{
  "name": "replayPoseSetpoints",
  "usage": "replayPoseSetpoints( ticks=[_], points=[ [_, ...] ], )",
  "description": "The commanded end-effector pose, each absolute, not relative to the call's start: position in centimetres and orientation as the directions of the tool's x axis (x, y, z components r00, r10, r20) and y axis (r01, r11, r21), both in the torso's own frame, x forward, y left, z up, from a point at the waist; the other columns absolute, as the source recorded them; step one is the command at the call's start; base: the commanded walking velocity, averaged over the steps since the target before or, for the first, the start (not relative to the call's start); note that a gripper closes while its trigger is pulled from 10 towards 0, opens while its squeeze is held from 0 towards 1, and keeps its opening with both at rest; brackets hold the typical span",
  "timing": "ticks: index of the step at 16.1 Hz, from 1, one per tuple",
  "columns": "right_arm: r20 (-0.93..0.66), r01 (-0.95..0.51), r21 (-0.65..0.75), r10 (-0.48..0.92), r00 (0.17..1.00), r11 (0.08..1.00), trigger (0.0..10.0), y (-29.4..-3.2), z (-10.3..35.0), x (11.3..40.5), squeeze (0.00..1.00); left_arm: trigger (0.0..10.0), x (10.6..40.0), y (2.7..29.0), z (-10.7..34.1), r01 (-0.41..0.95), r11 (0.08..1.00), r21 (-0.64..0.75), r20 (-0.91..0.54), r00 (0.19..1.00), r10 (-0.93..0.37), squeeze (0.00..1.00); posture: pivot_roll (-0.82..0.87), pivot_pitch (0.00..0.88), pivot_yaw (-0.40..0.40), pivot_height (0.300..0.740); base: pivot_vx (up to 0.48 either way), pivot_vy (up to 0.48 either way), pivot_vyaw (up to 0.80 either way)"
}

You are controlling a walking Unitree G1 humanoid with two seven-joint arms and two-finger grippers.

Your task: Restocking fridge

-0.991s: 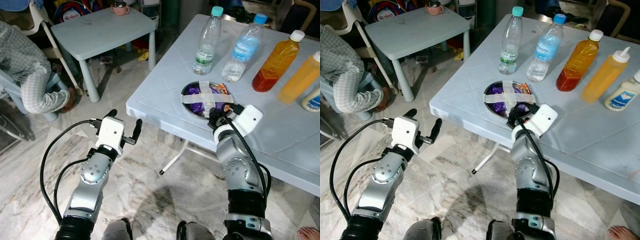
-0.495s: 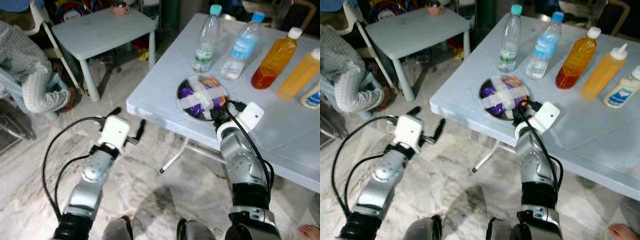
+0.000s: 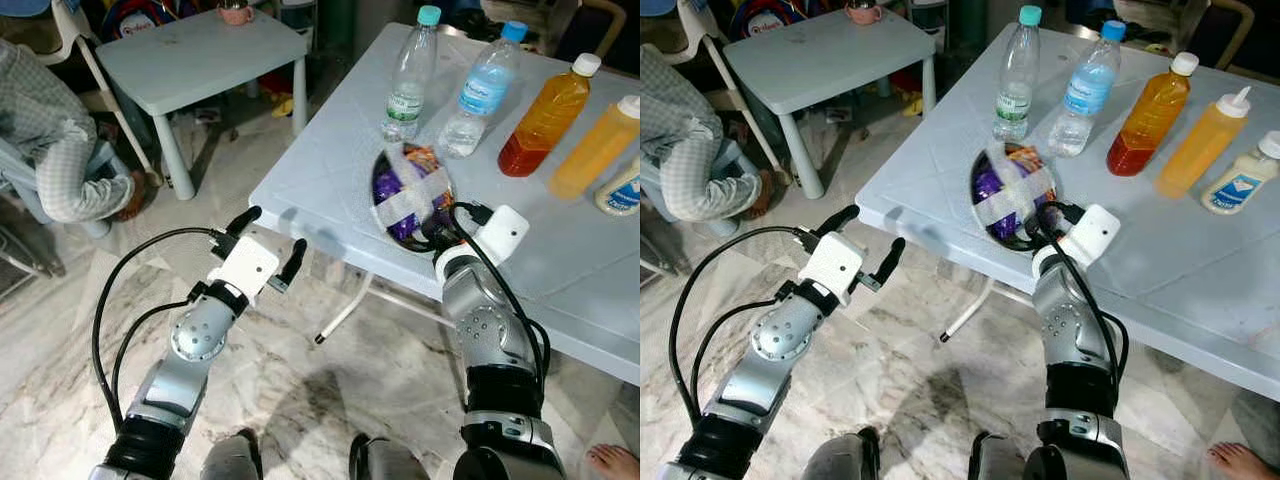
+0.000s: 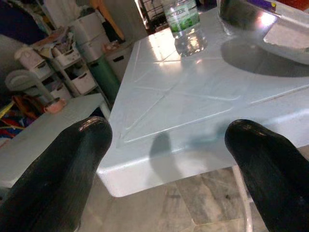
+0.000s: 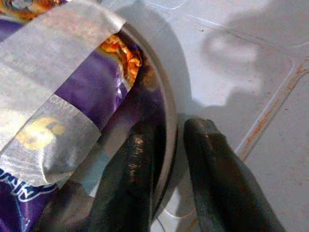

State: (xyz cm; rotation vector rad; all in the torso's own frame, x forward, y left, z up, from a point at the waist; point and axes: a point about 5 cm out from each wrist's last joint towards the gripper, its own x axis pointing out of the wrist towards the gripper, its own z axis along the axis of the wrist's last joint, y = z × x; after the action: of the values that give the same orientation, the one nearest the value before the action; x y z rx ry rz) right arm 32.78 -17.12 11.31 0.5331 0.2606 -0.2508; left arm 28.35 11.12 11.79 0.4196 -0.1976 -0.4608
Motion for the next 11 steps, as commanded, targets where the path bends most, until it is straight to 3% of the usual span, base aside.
replayPoseSetpoints(
  ticks=[1,6,8,11],
  points=[
    [-0.417,0.354,0.439,-0.161,0.894,0.826,0.0,-17.2,8.9,31.8,0.00,10.0,28.4,10.8,11.7,0.400,0.802,0.443,0.087,0.871,-0.483,0.00,0.05,0.149,-0.009,0.740,0.000,0.000,0.00],
    [-0.386,0.396,0.457,-0.224,0.895,0.797,0.0,-17.3,10.0,31.9,0.00,10.0,28.1,11.1,12.4,0.392,0.822,0.413,0.102,0.877,-0.470,0.00,0.05,0.182,0.008,0.740,0.000,0.000,0.00],
    [-0.343,0.395,0.447,-0.254,0.904,0.803,0.0,-17.7,10.7,31.8,0.00,10.0,28.5,11.7,12.4,0.350,0.904,0.246,0.089,0.921,-0.380,0.00,0.05,0.184,0.012,0.740,0.000,0.000,0.00],
    [-0.340,0.428,0.422,-0.298,0.892,0.799,0.0,-18.6,10.7,31.5,0.00,10.0,28.4,11.4,12.7,0.351,0.900,0.259,0.104,0.916,-0.387,0.00,0.05,0.181,0.007,0.740,0.000,0.000,0.00]
  ],
)
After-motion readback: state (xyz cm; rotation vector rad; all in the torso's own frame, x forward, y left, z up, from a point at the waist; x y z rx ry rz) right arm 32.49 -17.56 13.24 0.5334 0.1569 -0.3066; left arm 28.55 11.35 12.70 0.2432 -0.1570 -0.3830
